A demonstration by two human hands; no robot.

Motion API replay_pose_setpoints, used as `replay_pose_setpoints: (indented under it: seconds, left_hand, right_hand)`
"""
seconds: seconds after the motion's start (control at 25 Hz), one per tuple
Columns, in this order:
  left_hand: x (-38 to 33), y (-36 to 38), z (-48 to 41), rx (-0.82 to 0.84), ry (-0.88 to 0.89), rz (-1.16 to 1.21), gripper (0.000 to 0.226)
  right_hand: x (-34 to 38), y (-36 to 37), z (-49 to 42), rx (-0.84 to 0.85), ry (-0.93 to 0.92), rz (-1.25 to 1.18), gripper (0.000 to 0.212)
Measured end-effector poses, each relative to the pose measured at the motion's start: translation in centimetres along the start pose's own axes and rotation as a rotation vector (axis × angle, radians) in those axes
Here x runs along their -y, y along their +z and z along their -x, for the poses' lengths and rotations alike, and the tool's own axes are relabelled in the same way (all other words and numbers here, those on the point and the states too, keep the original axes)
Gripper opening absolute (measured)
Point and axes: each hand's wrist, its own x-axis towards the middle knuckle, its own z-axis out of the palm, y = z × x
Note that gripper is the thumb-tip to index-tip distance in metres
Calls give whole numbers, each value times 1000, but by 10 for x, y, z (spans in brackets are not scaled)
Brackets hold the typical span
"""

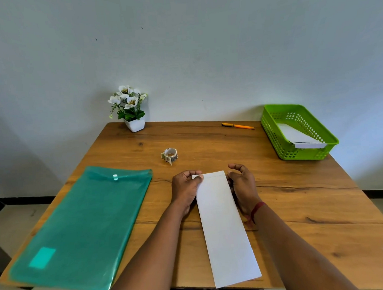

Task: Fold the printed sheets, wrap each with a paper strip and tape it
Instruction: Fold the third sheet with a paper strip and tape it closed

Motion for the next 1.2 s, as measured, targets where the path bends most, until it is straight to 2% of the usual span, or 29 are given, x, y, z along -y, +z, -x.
replay_pose_setpoints:
  seconds: [0.12,0.32,0.48,0.64,0.72,0.88,1.04,1.2]
  left_hand:
    - [0,2,-1,-89,-6,31,9]
    - [-2,2,1,-231,-22,148,11]
    - [-1,-5,4,-316,-72,171,12]
    - [0,-20,16,-378,-75,184,13]
    - [-3,-27,24,-330,-91,194,13]
    - [-12,-49,35,-64,-122,129,18]
    - [-23,-72,37,84,-94,-34,20]
    - [-36,-79,36,97,-1,-122,16]
  right_hand:
    - [1,-1,5,48,-7,64,23]
    - [4,-4,20,194,-84,253,38]
    - [10,-22,35,332,-24,375,46]
    - [15,-52,51,508,21,548,44]
    - [18,-60,60,547,38,628,40]
    - [25,-66,71,523,-64,820,26]
    - [52,-70,68,410,-333,1024,14]
    - [81,-65,65,244,-635,1129,8]
